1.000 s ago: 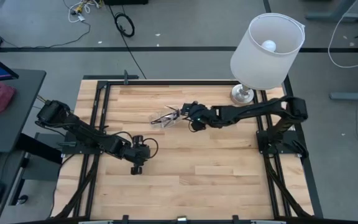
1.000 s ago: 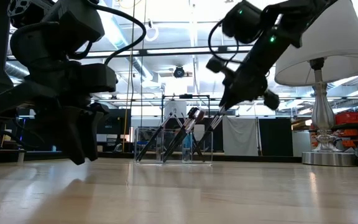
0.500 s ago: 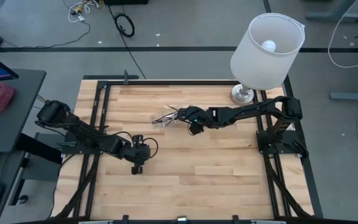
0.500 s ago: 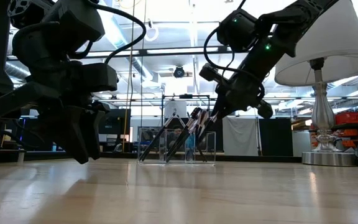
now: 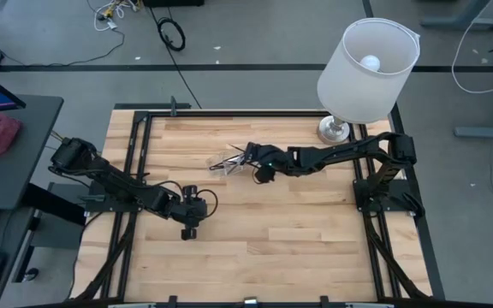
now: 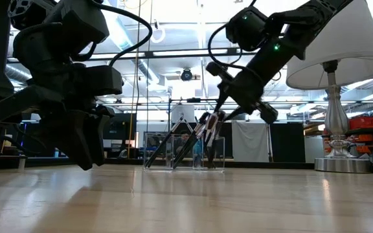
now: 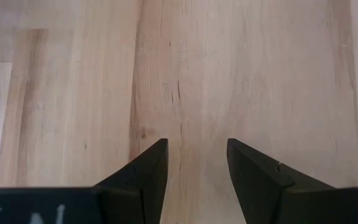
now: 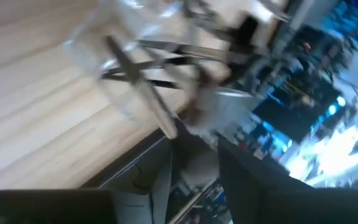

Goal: Put items in baskets/containers
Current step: Put the black powder brush into the transparent organizer, then return to Home Position

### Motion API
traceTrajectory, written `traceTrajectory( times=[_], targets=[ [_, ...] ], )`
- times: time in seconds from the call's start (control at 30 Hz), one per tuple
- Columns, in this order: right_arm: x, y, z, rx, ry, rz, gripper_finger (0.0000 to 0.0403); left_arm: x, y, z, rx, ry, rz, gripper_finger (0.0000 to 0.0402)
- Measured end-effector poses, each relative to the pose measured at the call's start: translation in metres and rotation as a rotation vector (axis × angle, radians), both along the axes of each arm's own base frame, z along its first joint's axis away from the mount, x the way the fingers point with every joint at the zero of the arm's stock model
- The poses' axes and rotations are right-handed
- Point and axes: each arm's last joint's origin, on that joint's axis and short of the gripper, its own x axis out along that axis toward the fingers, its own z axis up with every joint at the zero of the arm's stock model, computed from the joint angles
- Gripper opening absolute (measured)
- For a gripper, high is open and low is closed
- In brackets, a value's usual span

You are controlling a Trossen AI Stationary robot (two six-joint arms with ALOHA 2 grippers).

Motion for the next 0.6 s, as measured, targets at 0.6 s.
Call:
traceTrajectory(
  times=[0.6],
  targets=[
    [-0.001, 0.059, 0.06, 0.022, -0.638, -0.304, 0.0116, -0.02, 0.011, 0.086, 0.097, -0.246, 0.053, 0.0169]
  ],
)
